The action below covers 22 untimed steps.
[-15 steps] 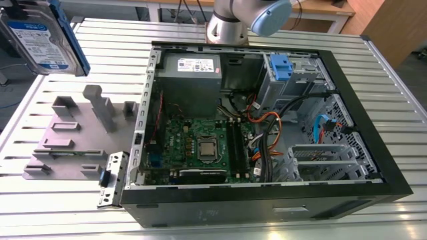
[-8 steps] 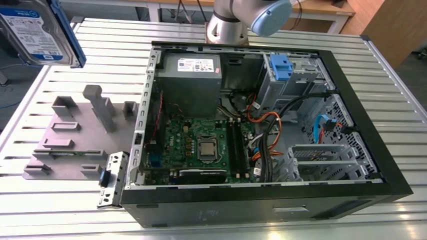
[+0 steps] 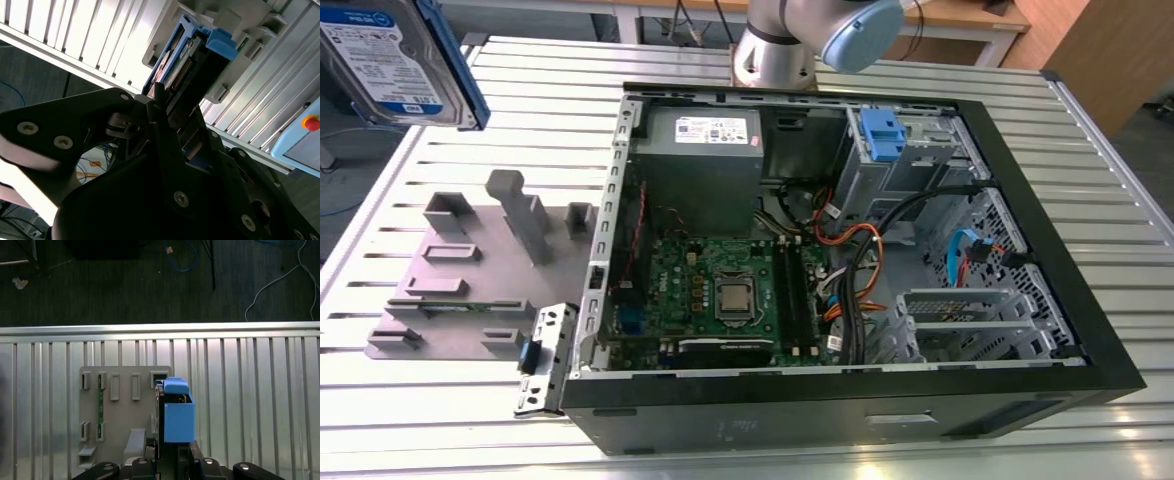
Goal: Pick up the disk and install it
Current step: 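Pick up the disk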
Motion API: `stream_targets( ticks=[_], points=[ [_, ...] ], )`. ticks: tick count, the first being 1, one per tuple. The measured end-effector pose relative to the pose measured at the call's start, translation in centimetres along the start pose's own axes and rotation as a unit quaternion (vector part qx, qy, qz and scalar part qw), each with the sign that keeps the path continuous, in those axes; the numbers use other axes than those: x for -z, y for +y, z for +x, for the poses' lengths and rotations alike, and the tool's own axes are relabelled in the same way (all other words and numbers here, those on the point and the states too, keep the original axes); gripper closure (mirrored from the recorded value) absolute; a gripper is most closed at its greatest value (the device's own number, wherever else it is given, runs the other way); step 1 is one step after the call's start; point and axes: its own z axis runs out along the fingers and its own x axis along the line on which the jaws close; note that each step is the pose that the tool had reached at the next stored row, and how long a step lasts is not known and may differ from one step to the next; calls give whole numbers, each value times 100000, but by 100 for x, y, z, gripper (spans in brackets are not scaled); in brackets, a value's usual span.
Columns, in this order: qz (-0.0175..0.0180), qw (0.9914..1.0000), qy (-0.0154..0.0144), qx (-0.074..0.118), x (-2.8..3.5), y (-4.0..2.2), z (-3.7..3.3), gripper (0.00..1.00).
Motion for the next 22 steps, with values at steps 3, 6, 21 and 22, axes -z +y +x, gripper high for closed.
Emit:
stream_targets(
  ticks=[3, 6, 21, 22],
  points=[
    [-6, 100000, 3, -2, 28, 1, -1, 65],
    [2, 100000, -2, -1, 36, 1, -2, 65],
    [-1, 100000, 0, -2, 39, -42, -4, 65],
    [-1, 100000, -1, -7, 39, -42, -4, 65]
  ],
)
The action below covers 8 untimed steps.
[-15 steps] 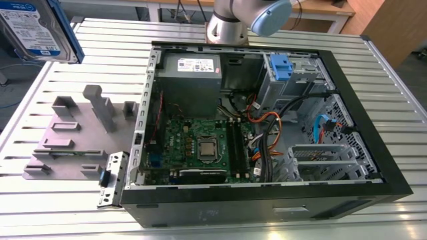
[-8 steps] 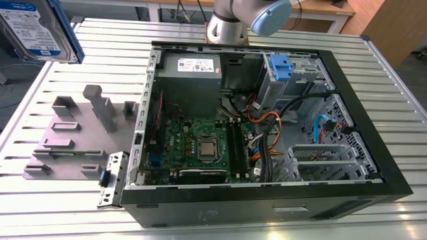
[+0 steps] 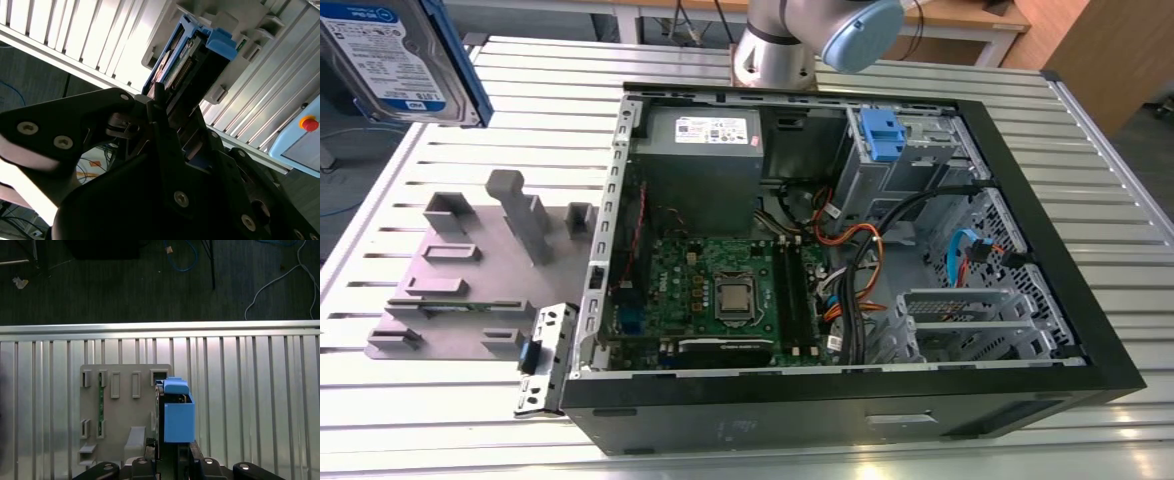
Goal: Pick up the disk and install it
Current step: 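Pick up the disk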
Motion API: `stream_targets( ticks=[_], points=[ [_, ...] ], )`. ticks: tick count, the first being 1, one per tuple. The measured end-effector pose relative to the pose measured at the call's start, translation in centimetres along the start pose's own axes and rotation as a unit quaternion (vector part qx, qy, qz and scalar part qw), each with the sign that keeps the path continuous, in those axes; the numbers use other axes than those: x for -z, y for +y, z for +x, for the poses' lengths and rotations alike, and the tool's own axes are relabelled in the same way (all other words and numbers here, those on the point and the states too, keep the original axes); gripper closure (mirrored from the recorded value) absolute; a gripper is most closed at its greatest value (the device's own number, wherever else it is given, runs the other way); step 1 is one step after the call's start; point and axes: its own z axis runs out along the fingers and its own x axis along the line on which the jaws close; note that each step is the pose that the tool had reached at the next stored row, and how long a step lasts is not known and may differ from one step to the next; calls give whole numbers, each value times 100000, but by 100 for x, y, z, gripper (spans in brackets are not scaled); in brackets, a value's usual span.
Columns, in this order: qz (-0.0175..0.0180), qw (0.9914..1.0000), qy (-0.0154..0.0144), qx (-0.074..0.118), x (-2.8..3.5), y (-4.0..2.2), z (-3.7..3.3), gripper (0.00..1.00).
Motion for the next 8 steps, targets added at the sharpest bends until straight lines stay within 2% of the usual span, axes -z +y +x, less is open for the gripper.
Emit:
stream_targets(
  ticks=[8],
  points=[
    [0, 100000, 0, 8, 0, -9, 0, 65]
  ],
)
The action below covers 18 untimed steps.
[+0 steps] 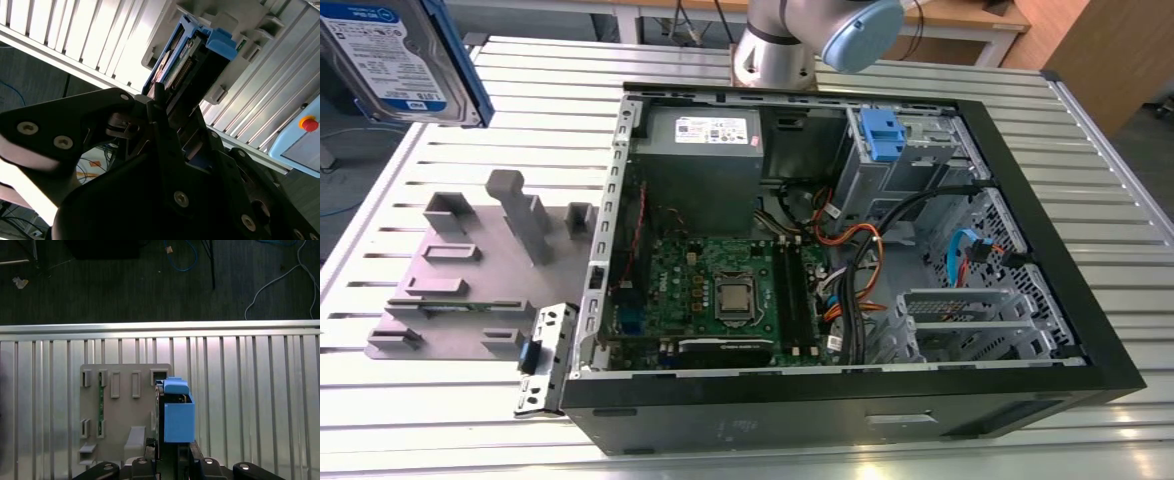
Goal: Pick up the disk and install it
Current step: 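Pick up the disk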
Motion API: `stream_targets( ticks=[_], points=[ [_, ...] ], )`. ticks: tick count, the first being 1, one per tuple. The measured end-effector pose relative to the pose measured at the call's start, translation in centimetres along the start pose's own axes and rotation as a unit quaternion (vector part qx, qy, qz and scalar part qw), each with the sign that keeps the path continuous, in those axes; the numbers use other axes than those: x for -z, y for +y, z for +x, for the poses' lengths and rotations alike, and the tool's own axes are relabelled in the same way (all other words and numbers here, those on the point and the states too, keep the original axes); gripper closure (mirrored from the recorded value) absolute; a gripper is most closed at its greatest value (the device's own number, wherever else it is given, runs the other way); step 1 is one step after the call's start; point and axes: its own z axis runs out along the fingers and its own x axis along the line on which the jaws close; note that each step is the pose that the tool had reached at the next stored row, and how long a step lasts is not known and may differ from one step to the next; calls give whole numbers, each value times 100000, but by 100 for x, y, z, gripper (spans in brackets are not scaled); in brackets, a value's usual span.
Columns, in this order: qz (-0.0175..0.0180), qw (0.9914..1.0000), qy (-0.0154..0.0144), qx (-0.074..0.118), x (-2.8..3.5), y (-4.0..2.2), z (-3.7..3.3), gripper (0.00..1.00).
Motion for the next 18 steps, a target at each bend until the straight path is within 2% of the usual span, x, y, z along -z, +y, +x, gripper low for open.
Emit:
stream_targets(
  ticks=[8, 18],
  points=[
    [-1, 100000, 2, 2, 1, -12, 0, 65],
    [0, 100000, 0, -2, 3, -111, -5, 65]
  ],
)
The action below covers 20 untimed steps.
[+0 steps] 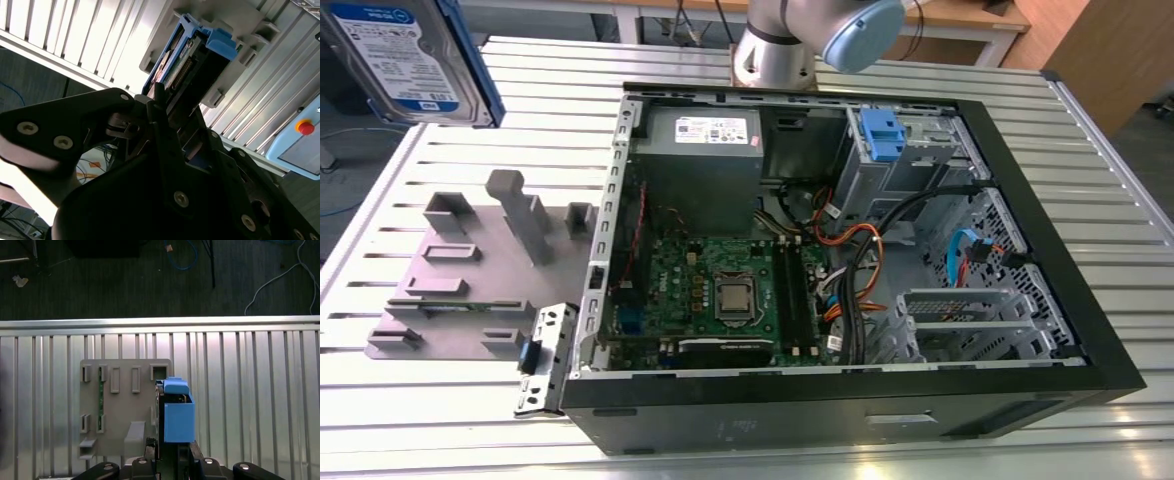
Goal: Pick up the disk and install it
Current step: 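Pick up the disk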
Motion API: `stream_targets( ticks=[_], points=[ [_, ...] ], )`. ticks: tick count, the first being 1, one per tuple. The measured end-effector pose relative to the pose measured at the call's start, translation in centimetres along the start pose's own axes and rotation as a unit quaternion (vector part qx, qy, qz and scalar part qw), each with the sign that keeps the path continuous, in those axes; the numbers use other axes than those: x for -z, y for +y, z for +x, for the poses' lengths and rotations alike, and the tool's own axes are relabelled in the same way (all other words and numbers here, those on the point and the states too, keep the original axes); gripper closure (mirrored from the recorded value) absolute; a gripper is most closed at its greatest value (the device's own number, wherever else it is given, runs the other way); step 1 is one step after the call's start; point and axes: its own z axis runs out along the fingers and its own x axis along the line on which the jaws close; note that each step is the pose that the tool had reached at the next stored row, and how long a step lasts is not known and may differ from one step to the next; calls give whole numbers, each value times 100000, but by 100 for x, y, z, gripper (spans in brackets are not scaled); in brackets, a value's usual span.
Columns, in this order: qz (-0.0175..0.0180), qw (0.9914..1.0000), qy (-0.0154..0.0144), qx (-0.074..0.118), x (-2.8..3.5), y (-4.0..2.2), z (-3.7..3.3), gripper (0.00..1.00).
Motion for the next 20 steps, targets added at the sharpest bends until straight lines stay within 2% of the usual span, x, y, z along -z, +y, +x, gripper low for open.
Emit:
stream_targets(
  ticks=[11, 20],
  points=[
    [-2, 100000, 1, 7, 1, -16, -1, 65],
    [1, 100000, -1, 0, 3, -104, -5, 65]
  ],
)
